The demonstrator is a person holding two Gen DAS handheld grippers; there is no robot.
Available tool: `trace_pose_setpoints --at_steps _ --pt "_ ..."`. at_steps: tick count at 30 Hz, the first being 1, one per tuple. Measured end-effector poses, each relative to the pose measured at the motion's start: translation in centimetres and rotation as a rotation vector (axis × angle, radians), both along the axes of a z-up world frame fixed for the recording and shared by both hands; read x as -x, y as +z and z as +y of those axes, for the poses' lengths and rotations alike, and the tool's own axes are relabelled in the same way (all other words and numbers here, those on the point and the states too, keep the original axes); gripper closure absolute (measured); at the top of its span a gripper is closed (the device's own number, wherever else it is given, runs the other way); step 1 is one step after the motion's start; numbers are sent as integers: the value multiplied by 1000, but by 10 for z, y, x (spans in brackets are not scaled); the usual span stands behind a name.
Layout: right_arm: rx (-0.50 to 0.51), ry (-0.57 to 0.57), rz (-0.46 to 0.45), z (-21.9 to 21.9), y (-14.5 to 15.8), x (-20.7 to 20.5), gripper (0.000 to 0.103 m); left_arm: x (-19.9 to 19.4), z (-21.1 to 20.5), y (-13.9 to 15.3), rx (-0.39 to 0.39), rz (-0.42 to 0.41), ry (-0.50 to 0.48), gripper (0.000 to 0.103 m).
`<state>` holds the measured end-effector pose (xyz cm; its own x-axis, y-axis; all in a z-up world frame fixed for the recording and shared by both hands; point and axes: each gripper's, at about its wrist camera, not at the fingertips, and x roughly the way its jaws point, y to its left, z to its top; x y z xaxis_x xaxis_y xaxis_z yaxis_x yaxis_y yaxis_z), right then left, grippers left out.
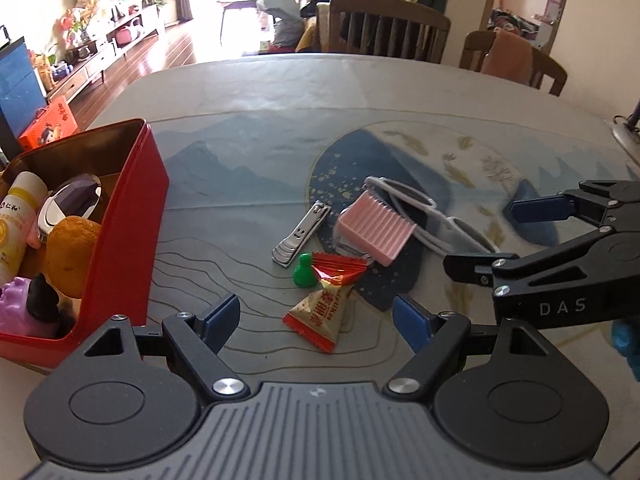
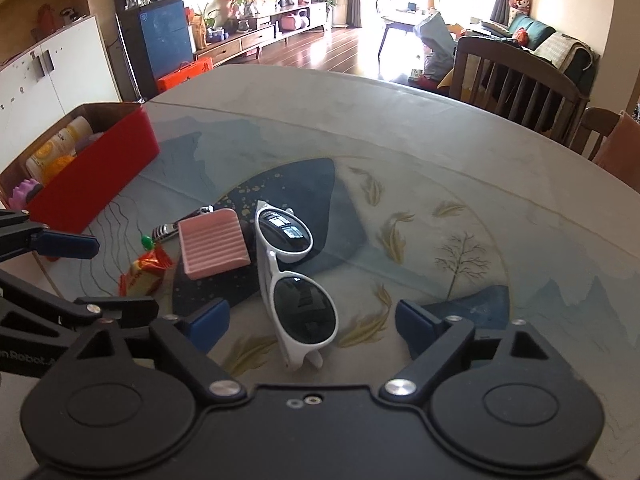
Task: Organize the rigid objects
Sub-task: 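Grasp the white sunglasses with the right tool while the left tool grasps the candy packet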
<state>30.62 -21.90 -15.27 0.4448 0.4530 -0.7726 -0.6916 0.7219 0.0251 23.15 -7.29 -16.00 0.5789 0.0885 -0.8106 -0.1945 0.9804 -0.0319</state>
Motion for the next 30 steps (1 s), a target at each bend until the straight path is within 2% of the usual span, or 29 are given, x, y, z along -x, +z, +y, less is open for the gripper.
trace_pose_setpoints --at_steps 5,13,17,22,26,30 --pt "3 20 12 4 -6 -7 28 -5 -2 -6 -16 0 13 20" --pt "6 52 -17 12 -9 -8 35 -12 -3 -12 -40 14 19 20" --pt "4 65 -38 14 -9 -5 45 -15 -5 -14 -44 9 16 23" --pt "-2 80 -47 17 -7 -3 60 -18 -10 -12 -37 8 3 47" --pt "-7 81 -49 17 -7 -2 68 -21 -15 -12 -46 13 -7 52" --pt "-27 63 -45 12 -7 -1 71 -22 -18 -12 -45 16 -20 68"
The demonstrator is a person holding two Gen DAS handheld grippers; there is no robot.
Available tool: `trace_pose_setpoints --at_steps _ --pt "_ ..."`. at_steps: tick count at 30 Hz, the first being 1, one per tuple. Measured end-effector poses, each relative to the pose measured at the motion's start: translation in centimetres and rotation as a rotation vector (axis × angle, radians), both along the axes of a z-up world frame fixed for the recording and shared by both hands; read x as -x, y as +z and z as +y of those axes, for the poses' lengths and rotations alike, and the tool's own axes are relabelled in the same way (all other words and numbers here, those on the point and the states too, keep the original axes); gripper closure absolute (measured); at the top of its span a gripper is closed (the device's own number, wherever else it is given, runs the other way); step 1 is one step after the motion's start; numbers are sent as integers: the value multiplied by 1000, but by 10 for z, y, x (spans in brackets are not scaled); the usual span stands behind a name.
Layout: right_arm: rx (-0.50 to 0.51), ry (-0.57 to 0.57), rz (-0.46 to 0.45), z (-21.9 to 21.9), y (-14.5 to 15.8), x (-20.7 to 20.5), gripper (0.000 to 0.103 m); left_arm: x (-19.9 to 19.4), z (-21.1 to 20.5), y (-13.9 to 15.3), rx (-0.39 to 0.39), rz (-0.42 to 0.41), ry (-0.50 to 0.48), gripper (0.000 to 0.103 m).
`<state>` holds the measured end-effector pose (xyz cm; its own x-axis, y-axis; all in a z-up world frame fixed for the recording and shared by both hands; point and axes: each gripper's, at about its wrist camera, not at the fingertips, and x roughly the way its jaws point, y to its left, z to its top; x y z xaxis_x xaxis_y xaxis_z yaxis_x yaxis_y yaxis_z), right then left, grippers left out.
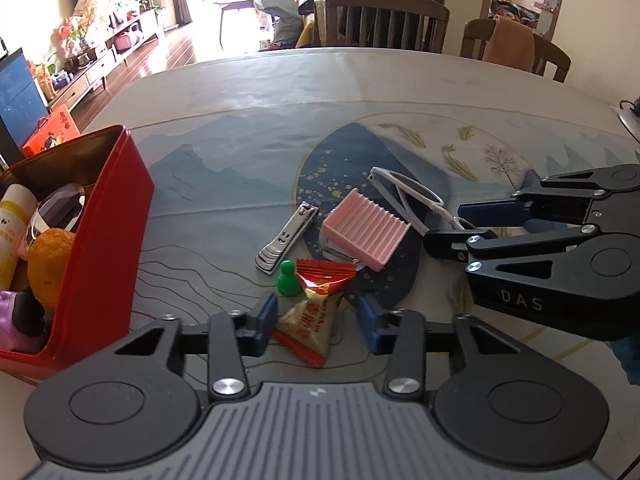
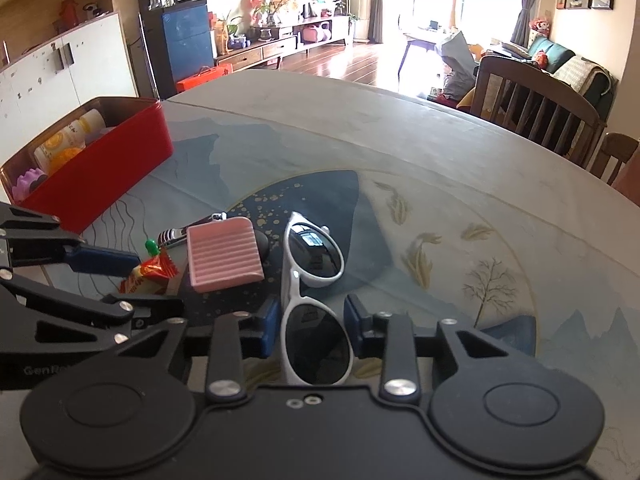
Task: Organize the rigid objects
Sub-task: 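Grasp the white sunglasses with the right tool while the left tool grasps the candy packet, then carry the sunglasses with the right tool while the left tool carries the candy packet to the red tin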
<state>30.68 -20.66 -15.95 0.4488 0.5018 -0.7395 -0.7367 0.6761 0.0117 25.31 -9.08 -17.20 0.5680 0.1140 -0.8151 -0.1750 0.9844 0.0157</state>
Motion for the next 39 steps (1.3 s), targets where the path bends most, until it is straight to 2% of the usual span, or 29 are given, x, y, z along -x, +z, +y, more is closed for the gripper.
trace_pose_setpoints --at_steps 2,4,9,17,26,39 --pt "-4 -12 5 -2 0 1 72 0 -3 1 -13 3 -9 71" --pt "-8 -20 10 -5 1 3 73 0 -5 1 -16 6 -16 79" --pt "-18 -35 25 -15 4 12 75 3 -5 4 -5 17 -19 81" --pt "-76 -88 75 -38 14 27 77 15 1 10 31 32 4 82" --pt "-148 -135 81 -54 44 52 77 34 11 35 83 11 23 82" --pt "-189 -141 35 -27 85 86 77 66 42 82 101 -69 5 82"
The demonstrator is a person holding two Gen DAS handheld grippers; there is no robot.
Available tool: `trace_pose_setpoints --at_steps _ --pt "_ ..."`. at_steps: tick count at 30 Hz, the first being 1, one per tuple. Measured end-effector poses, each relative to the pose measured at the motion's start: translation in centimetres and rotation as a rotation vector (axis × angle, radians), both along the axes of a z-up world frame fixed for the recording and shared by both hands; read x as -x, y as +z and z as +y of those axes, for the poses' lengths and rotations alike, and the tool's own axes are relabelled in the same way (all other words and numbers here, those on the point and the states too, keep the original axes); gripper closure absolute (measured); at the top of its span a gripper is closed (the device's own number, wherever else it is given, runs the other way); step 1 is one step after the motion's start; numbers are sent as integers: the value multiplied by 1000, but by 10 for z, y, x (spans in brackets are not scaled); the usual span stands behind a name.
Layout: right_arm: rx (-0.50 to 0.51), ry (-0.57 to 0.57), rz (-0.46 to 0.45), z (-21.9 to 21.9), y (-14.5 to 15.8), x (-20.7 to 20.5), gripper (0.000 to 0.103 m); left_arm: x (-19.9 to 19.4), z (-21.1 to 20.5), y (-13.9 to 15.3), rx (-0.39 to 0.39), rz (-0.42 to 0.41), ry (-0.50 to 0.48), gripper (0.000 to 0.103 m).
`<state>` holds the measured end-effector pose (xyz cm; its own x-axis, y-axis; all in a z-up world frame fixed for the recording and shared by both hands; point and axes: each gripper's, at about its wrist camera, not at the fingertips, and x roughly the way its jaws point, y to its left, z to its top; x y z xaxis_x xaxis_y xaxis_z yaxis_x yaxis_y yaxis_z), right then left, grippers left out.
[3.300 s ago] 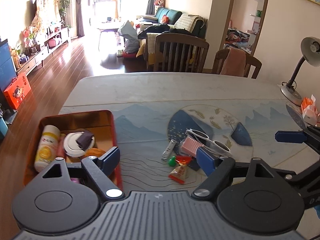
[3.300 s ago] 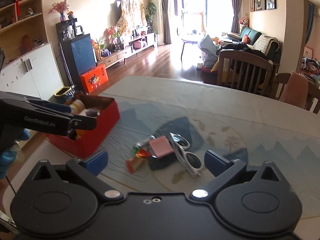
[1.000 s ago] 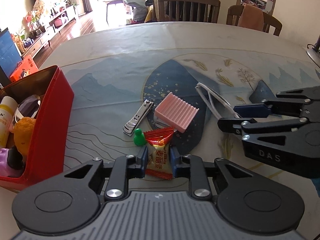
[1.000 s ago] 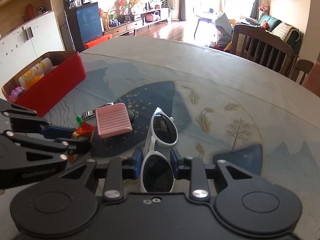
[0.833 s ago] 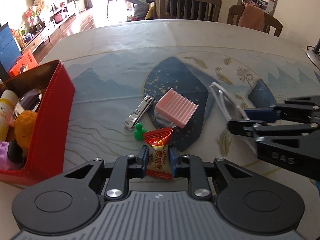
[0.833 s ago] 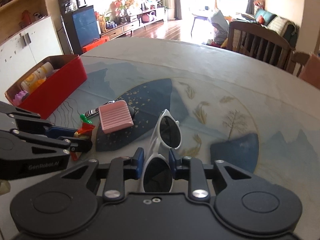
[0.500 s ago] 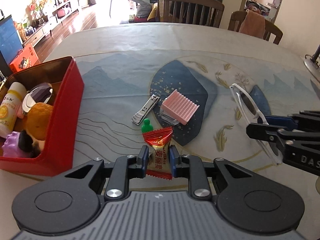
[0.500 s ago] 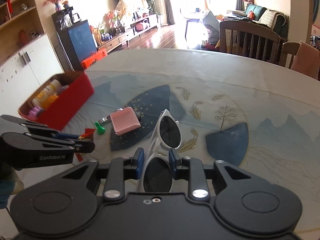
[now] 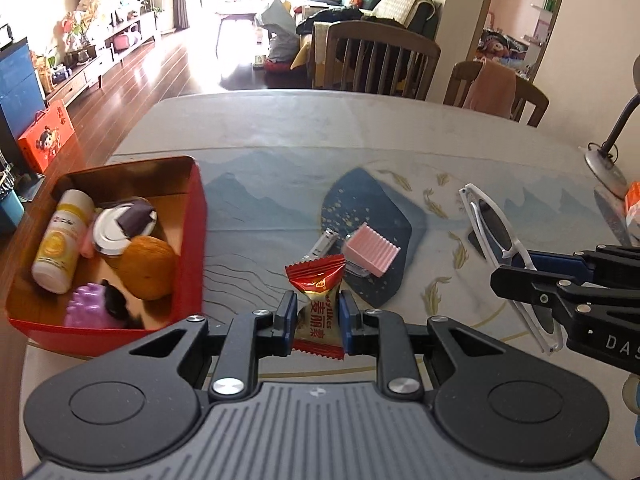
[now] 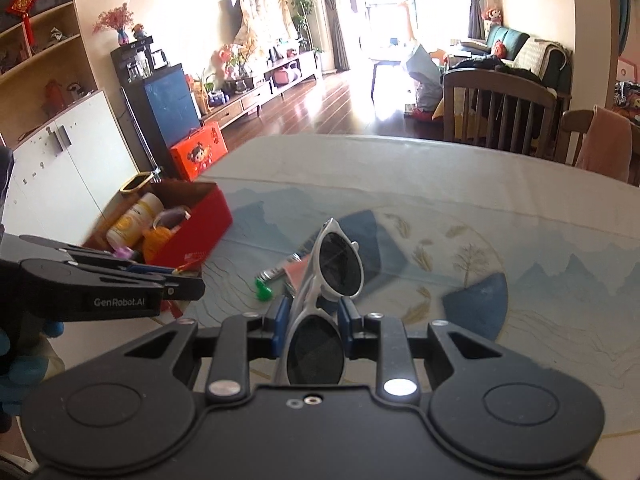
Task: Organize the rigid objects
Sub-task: 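Carry the sunglasses with the right tool while the left tool carries the candy packet to the red tin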
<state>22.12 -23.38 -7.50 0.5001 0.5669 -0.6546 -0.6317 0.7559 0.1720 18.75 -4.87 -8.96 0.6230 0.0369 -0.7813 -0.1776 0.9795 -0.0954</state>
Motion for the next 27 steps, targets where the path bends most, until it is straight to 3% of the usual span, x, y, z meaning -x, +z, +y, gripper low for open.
trace_pose_setpoints --at_steps 13,27 --pt "-19 15 -47 72 22 28 77 30 68 27 1 -39 10 82" --pt "22 60 -67 165 21 41 77 48 159 21 -17 -25 46 82"
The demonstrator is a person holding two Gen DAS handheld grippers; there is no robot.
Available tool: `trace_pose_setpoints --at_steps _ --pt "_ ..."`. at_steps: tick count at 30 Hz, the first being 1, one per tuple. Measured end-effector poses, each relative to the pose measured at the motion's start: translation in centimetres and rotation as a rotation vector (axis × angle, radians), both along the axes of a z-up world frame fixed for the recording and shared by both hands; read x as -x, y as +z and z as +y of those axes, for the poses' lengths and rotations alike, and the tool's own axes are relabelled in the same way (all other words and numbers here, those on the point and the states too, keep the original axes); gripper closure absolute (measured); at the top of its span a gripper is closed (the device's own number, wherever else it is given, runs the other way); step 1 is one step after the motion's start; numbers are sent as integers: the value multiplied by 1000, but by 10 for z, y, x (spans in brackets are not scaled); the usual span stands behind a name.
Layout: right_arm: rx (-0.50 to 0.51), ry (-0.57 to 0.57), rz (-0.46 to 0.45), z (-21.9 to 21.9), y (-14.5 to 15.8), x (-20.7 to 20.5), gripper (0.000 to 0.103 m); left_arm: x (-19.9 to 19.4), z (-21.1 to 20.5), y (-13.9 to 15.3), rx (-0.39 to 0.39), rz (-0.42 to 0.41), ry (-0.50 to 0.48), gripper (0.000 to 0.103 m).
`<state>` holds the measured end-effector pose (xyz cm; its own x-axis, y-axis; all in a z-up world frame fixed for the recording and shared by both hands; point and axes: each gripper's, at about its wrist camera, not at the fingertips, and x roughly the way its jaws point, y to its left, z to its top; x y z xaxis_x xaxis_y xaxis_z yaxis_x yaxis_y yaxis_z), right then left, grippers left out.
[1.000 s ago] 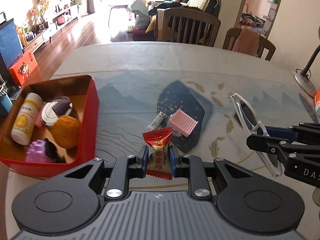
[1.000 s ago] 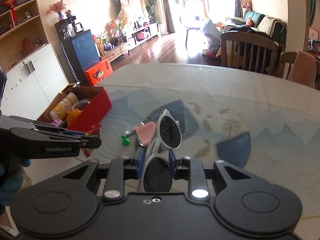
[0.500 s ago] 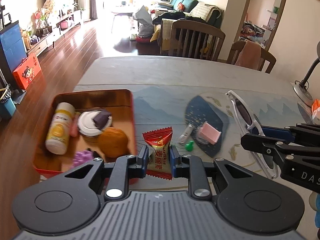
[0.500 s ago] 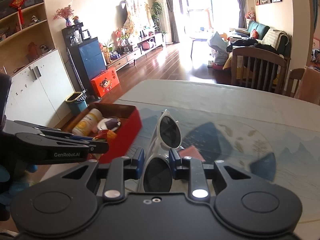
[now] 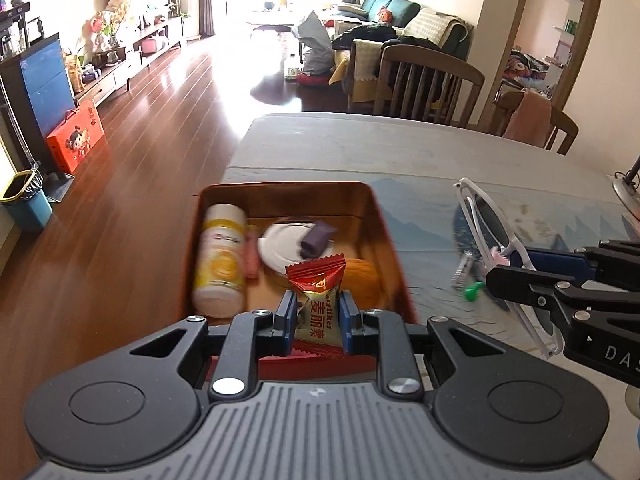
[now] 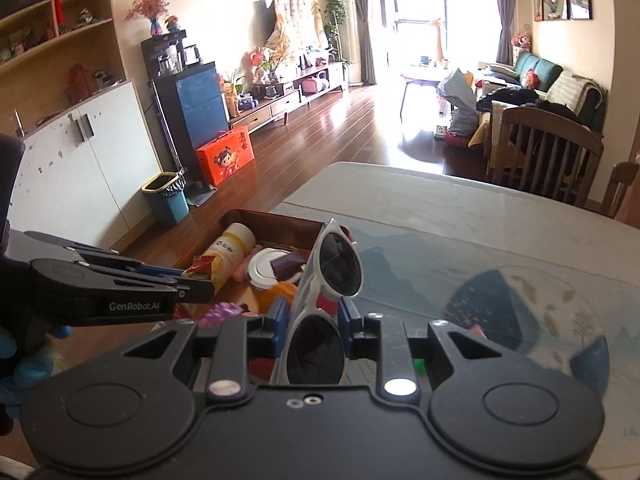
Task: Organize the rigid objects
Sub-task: 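Carry the sunglasses with the right tool while the left tool carries the candy packet to the red tin, then release the sunglasses with the right tool while the left tool releases the candy packet into the tin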
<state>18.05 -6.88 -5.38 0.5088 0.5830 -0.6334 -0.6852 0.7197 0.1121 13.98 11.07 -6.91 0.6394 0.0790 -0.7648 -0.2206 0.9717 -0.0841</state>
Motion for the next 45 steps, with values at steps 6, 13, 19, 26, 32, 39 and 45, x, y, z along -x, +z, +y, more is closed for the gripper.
trace_pose_setpoints --at_steps 6,13,19,26,32,39,45 --pt "34 12 -7 37 -5 -8 77 -6 31 -13 -20 32 3 82" --pt "88 18 -3 72 -17 -29 77 -23 48 -29 -40 57 -41 82" --pt "130 34 24 96 -33 -47 77 -41 49 -39 -56 61 -92 82" --pt "158 35 66 107 -46 -63 77 -57 53 -52 -35 88 -122 82" --pt "169 33 87 112 -54 -72 76 -65 54 -62 -35 123 -140 82" --pt "171 22 110 112 -57 -76 73 -69 57 -70 -16 156 -144 82" --pt "170 7 139 109 -57 -79 69 -71 55 -73 -9 171 -144 82"
